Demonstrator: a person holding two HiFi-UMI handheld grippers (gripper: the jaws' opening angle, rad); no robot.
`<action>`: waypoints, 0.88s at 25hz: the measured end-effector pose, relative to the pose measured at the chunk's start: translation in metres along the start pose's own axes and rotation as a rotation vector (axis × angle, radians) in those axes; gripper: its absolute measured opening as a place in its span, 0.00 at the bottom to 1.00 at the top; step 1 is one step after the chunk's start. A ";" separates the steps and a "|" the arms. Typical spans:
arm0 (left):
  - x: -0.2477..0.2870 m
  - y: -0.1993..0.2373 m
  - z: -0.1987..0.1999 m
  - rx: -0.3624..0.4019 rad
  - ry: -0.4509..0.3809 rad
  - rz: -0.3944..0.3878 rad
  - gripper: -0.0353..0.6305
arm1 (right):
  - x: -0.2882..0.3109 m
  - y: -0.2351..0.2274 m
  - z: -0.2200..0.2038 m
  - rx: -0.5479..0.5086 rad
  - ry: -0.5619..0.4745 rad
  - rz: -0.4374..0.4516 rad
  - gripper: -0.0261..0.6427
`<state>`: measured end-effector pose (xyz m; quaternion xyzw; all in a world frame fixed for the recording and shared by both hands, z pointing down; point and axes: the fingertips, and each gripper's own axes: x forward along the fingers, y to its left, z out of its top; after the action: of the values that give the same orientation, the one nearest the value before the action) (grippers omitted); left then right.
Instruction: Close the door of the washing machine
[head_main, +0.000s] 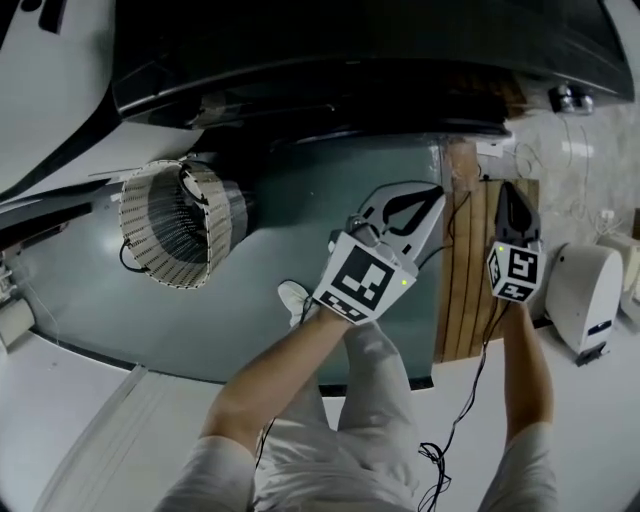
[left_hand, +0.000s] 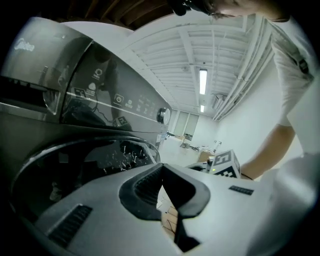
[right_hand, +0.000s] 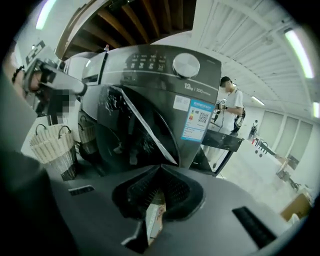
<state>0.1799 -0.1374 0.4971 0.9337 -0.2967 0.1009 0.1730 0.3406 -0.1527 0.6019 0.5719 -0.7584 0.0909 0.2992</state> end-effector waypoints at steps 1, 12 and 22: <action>-0.007 0.002 0.003 0.002 -0.004 0.011 0.06 | -0.011 0.006 0.005 0.015 -0.014 0.013 0.06; -0.126 -0.037 0.083 -0.072 -0.064 0.096 0.06 | -0.146 0.075 0.140 0.181 -0.163 0.120 0.06; -0.262 -0.062 0.190 -0.032 -0.129 0.182 0.06 | -0.281 0.101 0.267 0.180 -0.271 0.229 0.06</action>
<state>0.0217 -0.0270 0.2295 0.9046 -0.3924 0.0514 0.1585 0.2006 -0.0193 0.2512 0.5132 -0.8407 0.1140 0.1299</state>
